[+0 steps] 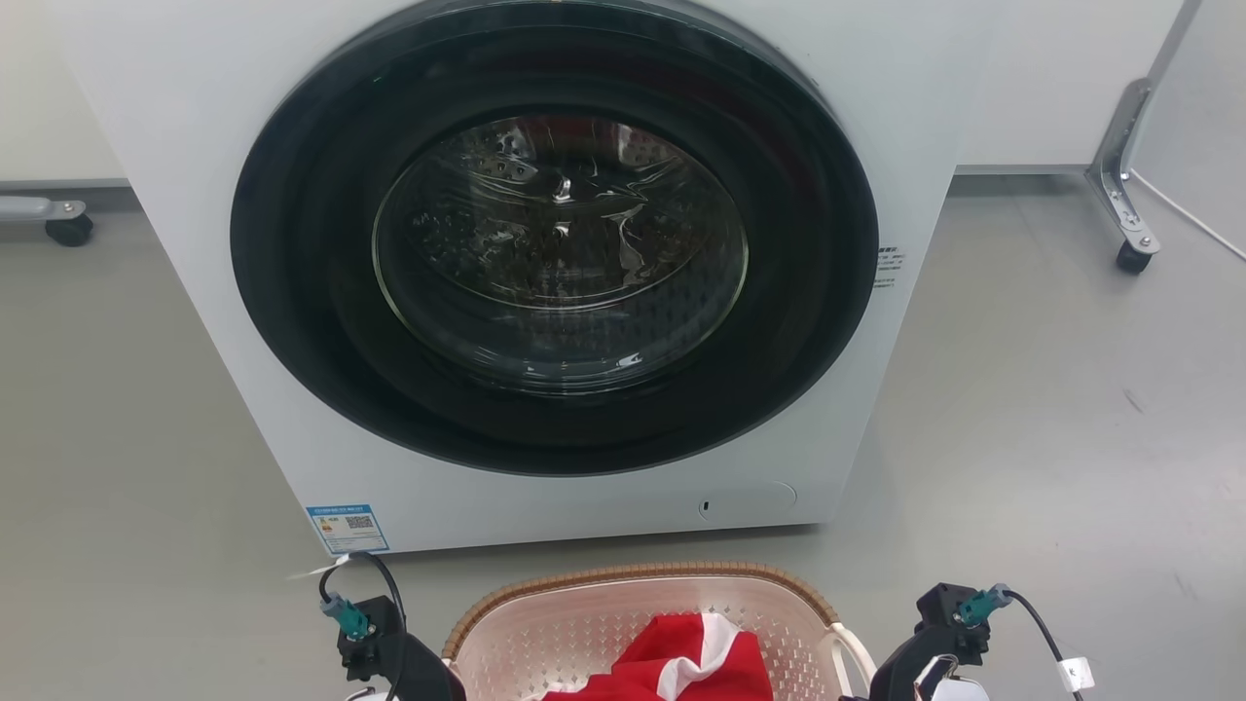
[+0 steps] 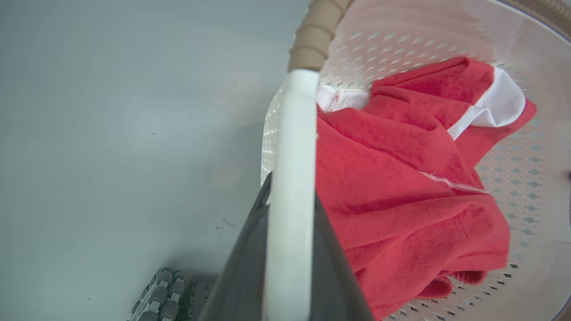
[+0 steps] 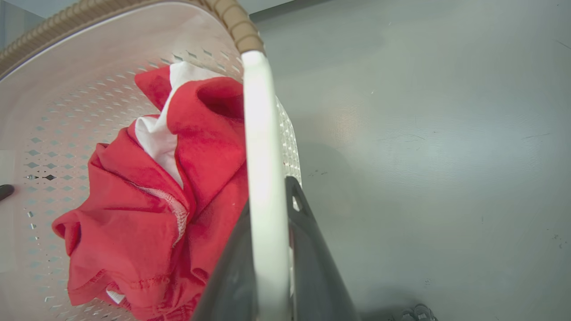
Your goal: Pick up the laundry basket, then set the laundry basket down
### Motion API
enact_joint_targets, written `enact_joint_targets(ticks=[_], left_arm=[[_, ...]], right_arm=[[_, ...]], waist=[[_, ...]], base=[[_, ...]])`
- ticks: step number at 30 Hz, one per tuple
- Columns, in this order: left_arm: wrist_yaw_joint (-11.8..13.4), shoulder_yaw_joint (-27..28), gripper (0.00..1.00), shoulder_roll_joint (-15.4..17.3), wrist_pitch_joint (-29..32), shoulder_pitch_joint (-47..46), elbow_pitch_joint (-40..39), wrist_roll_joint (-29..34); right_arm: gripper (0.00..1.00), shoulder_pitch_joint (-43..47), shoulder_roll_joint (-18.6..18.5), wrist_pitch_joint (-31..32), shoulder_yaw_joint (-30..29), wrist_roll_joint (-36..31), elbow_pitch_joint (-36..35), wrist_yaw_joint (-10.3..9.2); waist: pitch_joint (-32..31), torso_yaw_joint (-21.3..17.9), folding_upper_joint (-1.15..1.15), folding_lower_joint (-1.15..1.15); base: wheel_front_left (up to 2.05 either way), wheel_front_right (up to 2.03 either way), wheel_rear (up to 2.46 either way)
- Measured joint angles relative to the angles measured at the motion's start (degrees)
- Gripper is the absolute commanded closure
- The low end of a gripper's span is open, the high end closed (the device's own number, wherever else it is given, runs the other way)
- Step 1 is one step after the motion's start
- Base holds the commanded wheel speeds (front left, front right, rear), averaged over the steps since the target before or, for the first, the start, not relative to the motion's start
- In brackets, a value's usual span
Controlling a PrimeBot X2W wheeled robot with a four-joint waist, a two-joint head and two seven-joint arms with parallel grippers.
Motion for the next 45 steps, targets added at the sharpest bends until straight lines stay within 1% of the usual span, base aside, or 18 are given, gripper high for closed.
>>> enact_joint_targets(ticks=[10, 19, 27, 45], left_arm=[[0.0, -0.13, 1.0, 0.1, -1.78, -0.03, 0.0, 0.01], [0.0, -0.51, 1.0, 0.36, -4.05, -0.46, -0.44, 0.05], [0.0, -0.96, 1.0, 0.96, -6.12, -4.13, -1.89, 0.67], [0.19, -1.38, 1.0, 1.35, -11.24, -12.23, -4.34, 1.82]], right_arm=[[1.0, -0.08, -0.12, -0.63, 0.69, 0.51, -0.53, -0.01], [1.0, -0.67, -0.1, -2.59, 1.23, 0.52, -1.12, -0.01], [1.0, -4.68, -0.57, -4.7, 2.12, -0.02, -2.46, -0.2], [1.0, -13.74, -1.98, -10.21, 3.28, -2.34, -3.78, -0.26]], waist=[[1.85, -0.04, 0.0, 0.0], [5.26, -0.52, 0.0, 0.0], [10.62, -0.89, 0.0, 0.01], [25.3, -0.75, 0.01, 0.02]], base=[[0.0, 0.0, 0.0], [0.0, 0.0, 0.0], [0.0, 0.0, 0.0], [0.0, 0.0, 0.0]])
